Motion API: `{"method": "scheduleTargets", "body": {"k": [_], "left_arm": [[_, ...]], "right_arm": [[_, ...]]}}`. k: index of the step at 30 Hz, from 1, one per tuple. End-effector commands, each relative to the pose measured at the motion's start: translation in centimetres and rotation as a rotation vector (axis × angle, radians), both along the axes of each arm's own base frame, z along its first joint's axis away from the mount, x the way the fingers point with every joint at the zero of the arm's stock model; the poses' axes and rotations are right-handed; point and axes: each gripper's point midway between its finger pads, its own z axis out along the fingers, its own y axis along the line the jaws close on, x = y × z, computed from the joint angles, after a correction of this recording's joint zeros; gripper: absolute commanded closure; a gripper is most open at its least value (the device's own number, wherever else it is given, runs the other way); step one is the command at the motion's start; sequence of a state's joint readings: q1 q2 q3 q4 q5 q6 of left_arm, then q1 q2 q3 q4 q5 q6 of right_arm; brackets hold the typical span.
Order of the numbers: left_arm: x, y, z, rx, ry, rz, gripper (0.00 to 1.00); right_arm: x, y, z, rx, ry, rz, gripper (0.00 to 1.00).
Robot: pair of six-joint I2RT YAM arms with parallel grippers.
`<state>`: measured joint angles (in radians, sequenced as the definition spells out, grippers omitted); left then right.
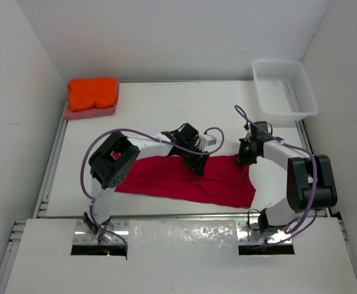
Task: Fold and stack the t-shirts
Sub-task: Fold the other side of the tshirt into a rectangle
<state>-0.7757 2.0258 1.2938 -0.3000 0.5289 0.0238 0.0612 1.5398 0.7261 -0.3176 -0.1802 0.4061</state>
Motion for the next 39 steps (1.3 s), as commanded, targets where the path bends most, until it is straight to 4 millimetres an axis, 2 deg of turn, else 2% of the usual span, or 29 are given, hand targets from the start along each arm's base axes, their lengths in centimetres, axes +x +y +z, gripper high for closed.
{"method": "scheduleTargets", "body": {"k": [1,5,9,10,14,18,19,20,21,22,23,24,25,26,27,28,29,31,33,34,35,36,37,38,39], "left_arm": [[0.7,0.0,0.0,0.015,-0.061,0.015,0.56],[0.5,-0.1,-0.6,0.023,-0.049,0.015,0.56],[0.4,0.1,-1.0,0.036,-0.044,0.016,0.56],[0.4,0.1,-1.1,0.039,-0.044,0.015,0.56],[0.5,0.2,-1.1,0.042,-0.049,0.019,0.56],[1.0,0.3,-0.7,0.055,-0.066,0.017,0.56],[1.5,-0.1,0.0,0.047,-0.081,0.015,0.53],[1.6,0.2,0.4,0.067,-0.085,0.007,0.51],[1.9,0.2,1.1,0.067,-0.091,-0.001,0.48],[2.5,-0.1,3.0,0.061,-0.1,-0.008,0.44],[2.9,-0.2,4.2,0.055,-0.118,-0.027,0.43],[3.4,-0.2,5.4,0.047,-0.135,-0.032,0.41],[4.1,-0.5,8.1,0.026,-0.172,-0.053,0.38],[4.4,-0.7,9.6,0.007,-0.189,-0.063,0.37],[4.6,-0.8,11.0,-0.007,-0.207,-0.072,0.34],[4.5,-0.5,12.5,-0.014,-0.222,-0.087,0.33],[5.0,-0.9,14.7,-0.05,-0.254,-0.092,0.32],[5.2,-0.2,16.9,-0.067,-0.271,-0.076,0.31],[7.5,3.1,17.1,-0.05,-0.258,0.027,0.31],[8.7,5.3,17.6,-0.035,-0.283,0.089,0.32],[11.5,9.7,17.0,0.015,-0.294,0.202,0.32],[12.2,13.0,15.0,0.081,-0.272,0.263,0.32],[14.4,18.6,14.1,0.164,-0.282,0.382,0.32],[14.8,21.2,13.2,0.199,-0.262,0.431,0.32],[14.7,23.7,11.4,0.235,-0.208,0.472,0.32]], "right_arm": [[2.4,-0.7,2.6,-0.043,-0.127,0.023,1.0],[3.8,-0.9,4.0,-0.06,-0.214,0.038,1.0],[4.0,-0.5,2.8,-0.044,-0.195,0.053,1.0],[3.7,-0.5,2.0,-0.046,-0.173,0.052,1.0],[3.2,-0.7,0.9,-0.054,-0.135,0.056,0.98],[3.2,-1.2,1.3,-0.089,-0.126,0.072,0.74],[3.9,-1.3,2.0,-0.096,-0.142,0.08,0.66],[3.6,-1.5,2.1,-0.113,-0.12,0.087,0.63],[4.0,-1.7,2.7,-0.121,-0.125,0.086,0.59],[5.0,-1.7,4.1,-0.127,-0.153,0.083,0.55],[4.8,-1.9,4.6,-0.138,-0.138,0.084,0.54],[5.9,-2.1,6.5,-0.147,-0.178,0.07,0.52],[6.2,-2.6,7.3,-0.171,-0.182,0.052,0.48],[5.4,-2.9,7.7,-0.184,-0.148,0.038,0.46],[5.7,-3.5,9.0,-0.196,-0.157,-0.007,0.39],[5.0,-4.1,9.2,-0.204,-0.13,-0.042,0.37],[3.4,-4.5,8.9,-0.205,-0.066,-0.064,0.36],[0.8,-5.1,8.3,-0.193,0.004,-0.131,0.36],[-2.9,-5.2,7.3,-0.186,0.069,-0.174,0.37],[-4.1,-5.1,7.0,-0.179,0.085,-0.186,0.37],[-5.3,-5.0,6.8,-0.171,0.097,-0.196,0.37],[-7.0,-4.9,5.7,-0.167,0.132,-0.217,0.37],[-7.7,-4.9,6.0,-0.162,0.112,-0.229,0.36],[-8.2,-4.7,5.8,-0.153,0.112,-0.235,0.35],[-9.4,-4.5,4.9,-0.141,0.142,-0.245,0.34]]}}
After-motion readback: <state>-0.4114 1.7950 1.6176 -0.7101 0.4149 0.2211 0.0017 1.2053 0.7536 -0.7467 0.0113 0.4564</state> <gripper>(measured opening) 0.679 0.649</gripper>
